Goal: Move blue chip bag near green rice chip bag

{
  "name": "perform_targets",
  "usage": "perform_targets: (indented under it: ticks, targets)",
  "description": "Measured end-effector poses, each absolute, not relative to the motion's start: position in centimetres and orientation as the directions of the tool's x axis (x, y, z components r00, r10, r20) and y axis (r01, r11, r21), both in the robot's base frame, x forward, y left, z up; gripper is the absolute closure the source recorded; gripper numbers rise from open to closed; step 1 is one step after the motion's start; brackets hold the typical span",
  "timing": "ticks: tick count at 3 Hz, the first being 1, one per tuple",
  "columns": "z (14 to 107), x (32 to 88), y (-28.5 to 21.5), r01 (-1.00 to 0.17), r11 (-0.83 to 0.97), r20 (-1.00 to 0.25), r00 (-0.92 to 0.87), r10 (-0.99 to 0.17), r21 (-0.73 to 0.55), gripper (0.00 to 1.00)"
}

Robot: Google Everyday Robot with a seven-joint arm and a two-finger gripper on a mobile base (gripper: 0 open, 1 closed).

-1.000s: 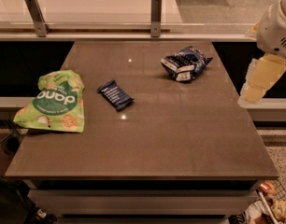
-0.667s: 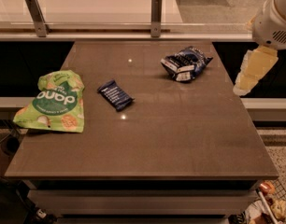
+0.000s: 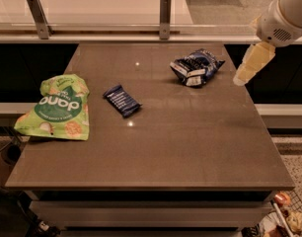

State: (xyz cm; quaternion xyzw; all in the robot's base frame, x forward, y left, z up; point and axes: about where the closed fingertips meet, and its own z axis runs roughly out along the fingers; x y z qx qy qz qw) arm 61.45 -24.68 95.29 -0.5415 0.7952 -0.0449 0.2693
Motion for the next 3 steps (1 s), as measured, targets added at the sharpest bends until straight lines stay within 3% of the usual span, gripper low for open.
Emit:
perform_targets:
  ticks: [2, 3]
  targets:
    - [91.8, 66.1, -24.9, -0.765, 0.552, -0.517, -0.343, -0.784, -0.331, 0.00]
    - [91.9, 66.5, -24.8, -0.759, 0.557, -0.526, -0.339, -0.780, -0.338, 0.00]
